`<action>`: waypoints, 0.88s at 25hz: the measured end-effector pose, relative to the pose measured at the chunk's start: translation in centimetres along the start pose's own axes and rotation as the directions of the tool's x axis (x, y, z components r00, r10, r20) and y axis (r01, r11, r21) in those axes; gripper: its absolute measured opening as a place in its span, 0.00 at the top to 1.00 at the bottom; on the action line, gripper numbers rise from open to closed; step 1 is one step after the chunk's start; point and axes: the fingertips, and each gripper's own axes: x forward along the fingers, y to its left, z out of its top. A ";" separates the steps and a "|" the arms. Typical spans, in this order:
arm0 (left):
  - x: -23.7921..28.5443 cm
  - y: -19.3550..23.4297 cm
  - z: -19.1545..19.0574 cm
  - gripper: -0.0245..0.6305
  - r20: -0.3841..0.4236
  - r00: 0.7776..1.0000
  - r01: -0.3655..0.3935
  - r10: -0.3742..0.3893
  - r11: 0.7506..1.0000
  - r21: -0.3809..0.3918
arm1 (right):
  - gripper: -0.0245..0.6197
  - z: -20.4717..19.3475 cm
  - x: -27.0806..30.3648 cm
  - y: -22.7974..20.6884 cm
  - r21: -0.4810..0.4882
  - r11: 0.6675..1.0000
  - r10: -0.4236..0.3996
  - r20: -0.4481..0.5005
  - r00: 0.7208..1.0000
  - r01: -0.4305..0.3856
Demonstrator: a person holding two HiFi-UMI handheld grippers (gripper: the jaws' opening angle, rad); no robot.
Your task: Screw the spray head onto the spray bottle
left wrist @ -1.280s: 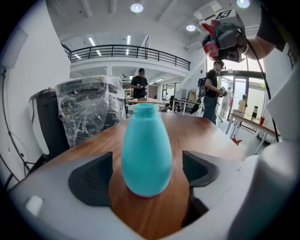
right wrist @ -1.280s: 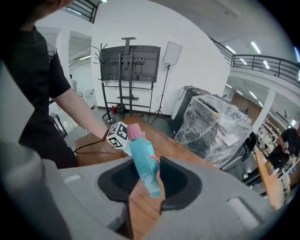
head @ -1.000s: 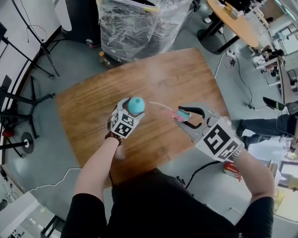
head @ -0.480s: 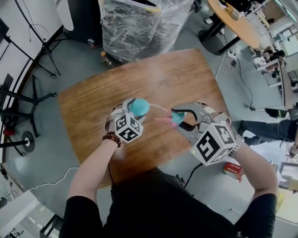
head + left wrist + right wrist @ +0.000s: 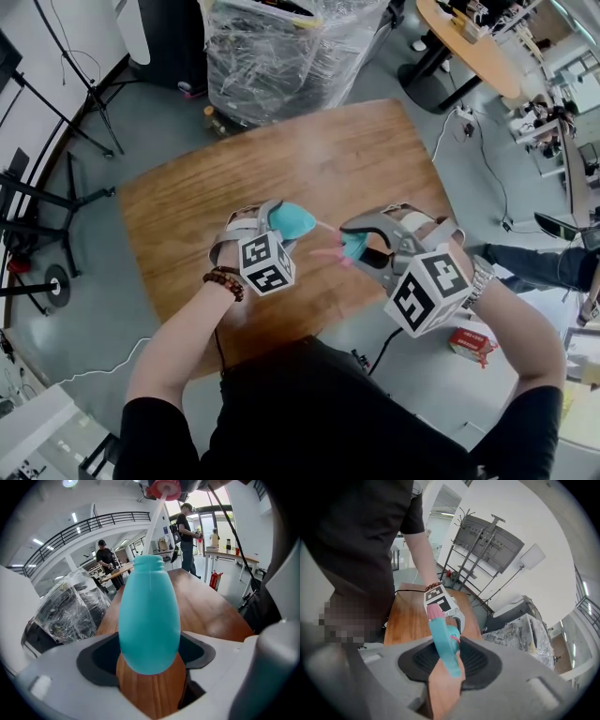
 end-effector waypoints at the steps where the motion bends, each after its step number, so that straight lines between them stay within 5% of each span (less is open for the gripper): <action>1: -0.3 -0.2 0.4 0.34 0.001 1.000 0.005 -0.005 1.000 0.017 | 0.78 0.2 0.0 0.2 -0.023 1.000 0.009 -0.002 1.000 -0.009; 12: -4.0 -3.6 3.6 0.34 0.003 0.995 0.097 -0.099 0.984 0.152 | 0.78 0.6 0.0 3.3 -0.341 0.938 0.051 -0.019 0.999 -0.054; 22: -6.8 -5.5 4.3 0.34 -0.025 0.980 0.198 -0.197 0.959 0.203 | 0.78 2.0 -1.0 4.9 -0.459 0.887 0.070 0.014 0.997 -0.056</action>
